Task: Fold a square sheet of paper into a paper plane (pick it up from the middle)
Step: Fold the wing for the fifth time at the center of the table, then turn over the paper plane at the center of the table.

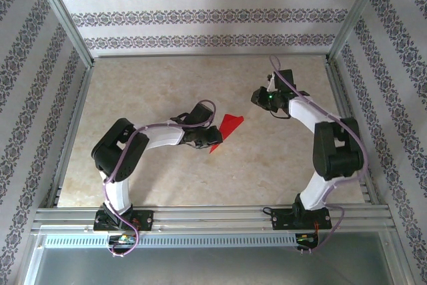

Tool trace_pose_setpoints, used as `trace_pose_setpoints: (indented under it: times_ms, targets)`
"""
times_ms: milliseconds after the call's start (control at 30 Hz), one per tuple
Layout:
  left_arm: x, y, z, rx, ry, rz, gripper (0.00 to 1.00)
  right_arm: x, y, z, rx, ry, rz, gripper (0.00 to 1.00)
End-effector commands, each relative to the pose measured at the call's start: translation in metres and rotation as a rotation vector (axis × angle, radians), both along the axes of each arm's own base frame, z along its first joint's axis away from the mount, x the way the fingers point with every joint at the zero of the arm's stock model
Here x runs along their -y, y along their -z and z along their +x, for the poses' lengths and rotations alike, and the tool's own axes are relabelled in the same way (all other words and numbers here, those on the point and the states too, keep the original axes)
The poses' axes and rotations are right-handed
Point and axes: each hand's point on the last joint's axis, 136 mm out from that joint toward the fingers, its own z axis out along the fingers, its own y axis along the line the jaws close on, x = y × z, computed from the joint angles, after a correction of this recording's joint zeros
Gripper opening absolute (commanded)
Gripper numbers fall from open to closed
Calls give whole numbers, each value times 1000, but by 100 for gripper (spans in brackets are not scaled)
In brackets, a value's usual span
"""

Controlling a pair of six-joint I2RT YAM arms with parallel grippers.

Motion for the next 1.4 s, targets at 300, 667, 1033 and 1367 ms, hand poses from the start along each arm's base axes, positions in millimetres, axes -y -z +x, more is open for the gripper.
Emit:
trace_pose_setpoints:
  times_ms: [300,667,1033,1367]
  targets:
    - [-98,-62,30,159,-221,95,58,-33,24,-64,-185,-92,-149,40]
    - [-186,-39,19,199,-361,369,100,-96,45,-83,-172,-205,-470,98]
    - [-206,-37,13,220,-369,422,100,-91,69,-79,-254,-79,-641,80]
    - [-203,-30,12,200,-362,399,100,-87,62,-82,-265,63,-571,61]
